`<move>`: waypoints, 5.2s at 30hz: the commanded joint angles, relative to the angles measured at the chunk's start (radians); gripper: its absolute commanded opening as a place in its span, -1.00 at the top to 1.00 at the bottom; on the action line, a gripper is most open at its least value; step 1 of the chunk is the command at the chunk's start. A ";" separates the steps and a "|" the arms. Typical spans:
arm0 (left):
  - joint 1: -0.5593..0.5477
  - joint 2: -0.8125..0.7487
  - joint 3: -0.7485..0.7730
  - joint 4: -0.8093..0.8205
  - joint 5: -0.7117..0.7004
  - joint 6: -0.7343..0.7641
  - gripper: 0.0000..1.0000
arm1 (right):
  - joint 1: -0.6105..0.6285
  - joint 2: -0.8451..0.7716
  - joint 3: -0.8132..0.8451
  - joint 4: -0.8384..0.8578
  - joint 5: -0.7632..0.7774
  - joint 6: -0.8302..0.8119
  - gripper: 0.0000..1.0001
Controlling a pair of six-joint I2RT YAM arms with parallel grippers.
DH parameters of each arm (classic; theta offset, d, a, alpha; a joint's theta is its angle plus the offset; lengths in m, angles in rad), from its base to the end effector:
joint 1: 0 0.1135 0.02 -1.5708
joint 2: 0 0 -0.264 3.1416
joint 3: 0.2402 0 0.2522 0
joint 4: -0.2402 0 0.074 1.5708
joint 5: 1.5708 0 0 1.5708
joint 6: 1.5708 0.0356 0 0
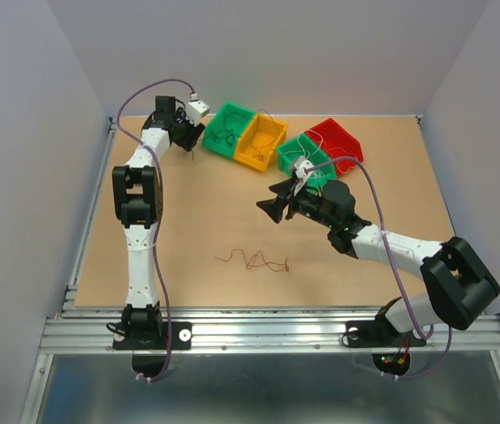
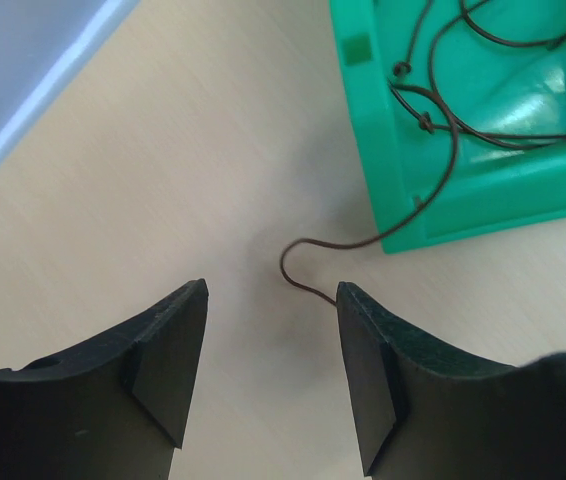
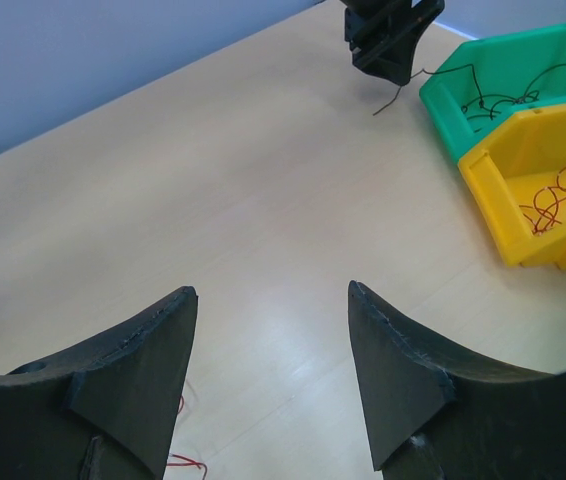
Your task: Untangle the cables
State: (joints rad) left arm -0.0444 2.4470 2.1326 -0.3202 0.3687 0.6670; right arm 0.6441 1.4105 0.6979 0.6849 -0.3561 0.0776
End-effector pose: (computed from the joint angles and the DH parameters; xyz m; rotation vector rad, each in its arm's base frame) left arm 0.5596 -0.0377 0.2002 0.9377 1.9427 -0.0487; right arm 0.2403 0.1959 0.2564 -0.7328 1.4921 0.8380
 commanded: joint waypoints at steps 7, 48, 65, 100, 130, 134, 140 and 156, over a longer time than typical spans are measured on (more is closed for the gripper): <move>-0.037 0.090 0.176 -0.111 -0.117 0.039 -0.14 | 0.009 -0.025 0.051 0.027 -0.012 -0.009 -0.34; -0.236 -0.051 0.236 -0.169 -0.479 -0.041 1.00 | 0.008 -0.021 0.052 0.027 -0.018 -0.012 -0.33; -0.296 0.064 0.217 0.124 -0.455 -0.070 1.00 | 0.008 -0.012 0.058 0.027 -0.029 -0.009 -0.33; -0.316 -0.141 -0.028 0.296 -0.432 -0.018 -0.19 | 0.009 0.008 0.181 -0.262 0.034 0.001 -0.46; -0.282 -1.209 -1.189 0.713 -0.178 -0.340 -0.79 | 0.256 0.226 0.282 -0.827 0.011 -0.389 -1.00; -0.275 -1.261 -1.274 0.788 -0.208 -0.346 -0.84 | 0.298 0.281 0.314 -0.857 0.095 -0.388 -1.00; -0.250 -1.237 -1.269 0.793 -0.195 -0.368 -0.85 | 0.308 0.341 0.353 -0.892 0.141 -0.384 -1.00; -0.192 -1.206 -1.261 0.794 -0.148 -0.391 -0.82 | 0.321 0.265 0.375 -0.861 0.186 -0.375 0.99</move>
State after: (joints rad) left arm -0.2470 1.2465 0.8593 0.4156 0.1997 0.2893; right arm 0.9573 1.7851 1.0595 -0.2245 -0.1642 -0.2951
